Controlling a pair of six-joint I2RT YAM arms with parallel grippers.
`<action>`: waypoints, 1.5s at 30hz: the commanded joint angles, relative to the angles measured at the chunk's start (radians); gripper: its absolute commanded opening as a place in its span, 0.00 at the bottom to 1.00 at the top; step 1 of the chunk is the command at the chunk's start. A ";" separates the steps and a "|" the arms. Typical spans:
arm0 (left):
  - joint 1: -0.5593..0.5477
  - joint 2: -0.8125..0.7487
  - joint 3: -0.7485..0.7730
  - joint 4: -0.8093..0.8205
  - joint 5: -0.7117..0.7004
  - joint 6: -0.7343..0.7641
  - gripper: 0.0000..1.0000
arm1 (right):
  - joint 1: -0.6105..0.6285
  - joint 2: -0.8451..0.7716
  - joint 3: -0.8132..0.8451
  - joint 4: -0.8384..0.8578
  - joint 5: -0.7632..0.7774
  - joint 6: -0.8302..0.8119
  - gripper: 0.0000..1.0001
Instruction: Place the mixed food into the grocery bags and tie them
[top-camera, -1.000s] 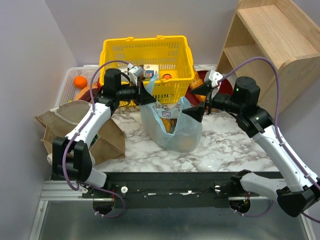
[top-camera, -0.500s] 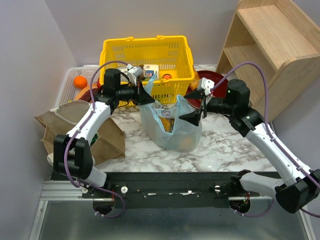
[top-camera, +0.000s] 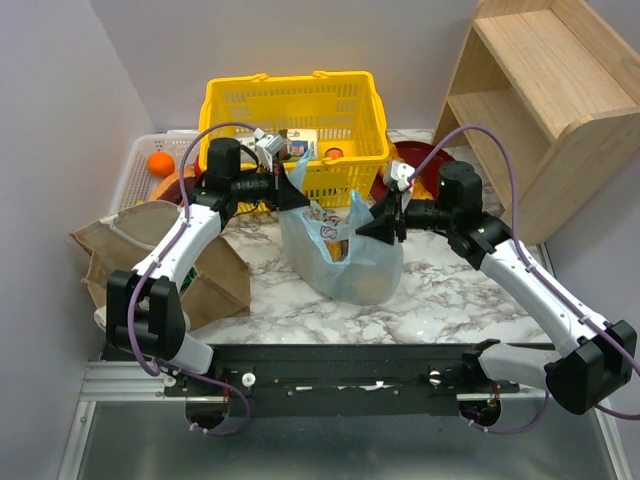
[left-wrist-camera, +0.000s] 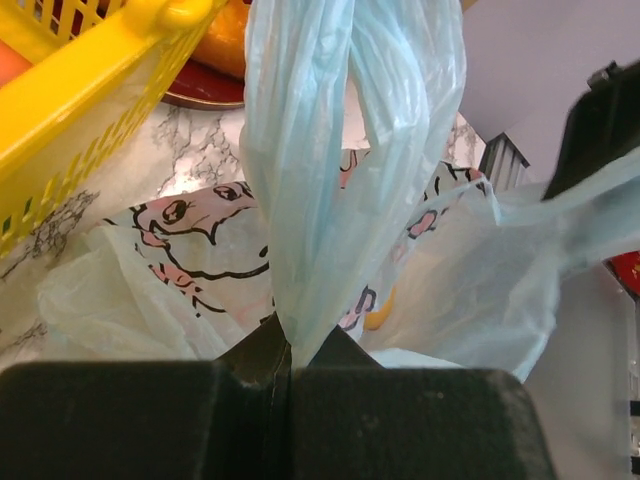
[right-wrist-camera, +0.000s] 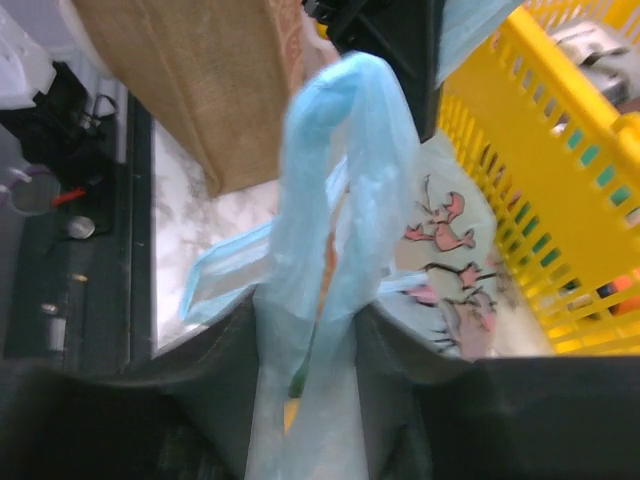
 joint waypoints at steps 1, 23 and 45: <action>-0.020 -0.075 -0.051 0.016 0.063 0.006 0.00 | -0.005 -0.033 -0.009 0.032 0.065 0.058 0.12; -0.221 0.103 0.207 -0.510 0.067 0.277 0.00 | 0.055 0.115 0.146 -0.201 0.029 -0.066 0.01; -0.236 0.020 0.193 -0.502 0.063 0.368 0.80 | 0.081 0.255 0.272 -0.354 0.081 -0.101 0.01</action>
